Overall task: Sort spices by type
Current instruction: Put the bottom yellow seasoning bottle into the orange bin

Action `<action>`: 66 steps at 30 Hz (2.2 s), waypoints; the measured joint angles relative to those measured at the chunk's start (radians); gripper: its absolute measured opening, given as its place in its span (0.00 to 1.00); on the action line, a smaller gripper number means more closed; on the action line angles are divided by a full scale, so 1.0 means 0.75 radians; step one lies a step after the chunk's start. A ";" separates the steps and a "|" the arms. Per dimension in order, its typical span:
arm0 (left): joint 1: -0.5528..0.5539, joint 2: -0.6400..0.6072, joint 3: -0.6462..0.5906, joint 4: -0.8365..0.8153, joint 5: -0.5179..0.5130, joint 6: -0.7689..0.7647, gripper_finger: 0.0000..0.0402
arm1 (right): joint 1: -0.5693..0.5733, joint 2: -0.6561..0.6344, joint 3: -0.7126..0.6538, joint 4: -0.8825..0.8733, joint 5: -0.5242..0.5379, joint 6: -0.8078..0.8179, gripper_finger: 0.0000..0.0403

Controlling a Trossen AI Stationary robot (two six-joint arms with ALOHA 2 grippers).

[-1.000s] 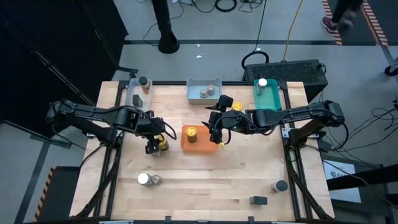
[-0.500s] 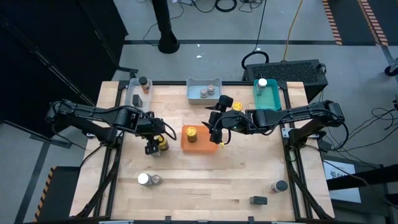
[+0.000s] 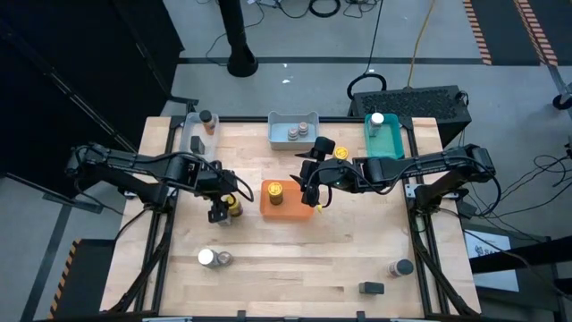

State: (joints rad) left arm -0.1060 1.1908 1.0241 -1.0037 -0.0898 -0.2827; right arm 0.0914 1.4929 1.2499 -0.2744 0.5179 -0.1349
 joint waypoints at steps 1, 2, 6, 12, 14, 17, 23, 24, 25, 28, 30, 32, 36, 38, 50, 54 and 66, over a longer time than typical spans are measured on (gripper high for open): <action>0.000 0.000 0.000 0.000 0.000 0.000 0.75 | 0.000 0.000 0.000 0.000 0.000 0.000 0.66; 0.000 0.000 0.000 0.000 0.000 0.000 0.78 | 0.000 0.000 0.000 0.000 0.000 0.000 0.66; 0.000 0.000 0.000 0.000 -0.008 0.008 0.90 | 0.000 0.000 0.000 0.000 0.000 0.000 0.66; 0.000 0.000 0.000 0.000 -0.011 0.007 0.96 | 0.000 0.000 0.000 -0.001 0.000 0.000 0.66; 0.000 0.000 0.000 0.002 -0.010 -0.014 0.96 | 0.000 0.000 0.000 -0.001 0.000 0.000 0.66; 0.001 0.006 0.000 -0.033 0.012 -0.075 0.96 | 0.000 0.000 0.000 -0.001 0.000 0.000 0.66; 0.013 0.089 0.000 -0.017 0.023 -0.042 0.96 | 0.000 0.000 0.000 -0.001 0.000 0.000 0.66; 0.012 0.111 0.000 -0.013 0.034 -0.024 0.96 | 0.000 0.000 0.000 -0.001 0.000 0.000 0.66; 0.012 0.133 0.000 -0.015 0.040 -0.006 0.96 | 0.000 0.000 0.000 -0.001 0.000 0.000 0.66; 0.011 0.187 -0.001 -0.015 0.044 0.029 0.96 | 0.000 0.000 0.000 -0.001 0.000 0.001 0.66; 0.011 0.220 -0.001 -0.010 0.045 0.040 0.96 | 0.000 0.000 0.000 -0.001 0.001 0.001 0.66; 0.011 0.247 -0.001 -0.011 0.044 0.041 0.96 | 0.000 0.000 0.000 -0.001 0.001 0.001 0.66; 0.011 0.277 -0.001 -0.010 0.044 0.042 0.96 | 0.000 0.000 0.000 -0.011 0.000 0.001 0.66; 0.011 0.286 -0.001 -0.010 0.043 0.042 0.96 | 0.000 0.000 0.000 -0.015 0.001 0.001 0.66; 0.011 0.289 -0.001 -0.010 0.013 0.036 0.83 | 0.000 0.000 0.000 -0.021 0.001 0.005 0.66; 0.011 0.289 -0.001 -0.010 0.011 0.012 0.76 | 0.000 0.000 0.000 -0.021 0.001 0.005 0.66; 0.010 0.289 -0.001 -0.009 0.009 0.013 0.67 | 0.000 0.000 0.000 -0.021 0.001 0.005 0.66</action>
State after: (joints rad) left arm -0.0983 1.4075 1.0233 -1.0107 -0.0834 -0.2729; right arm 0.0914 1.4929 1.2499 -0.2905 0.5182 -0.1310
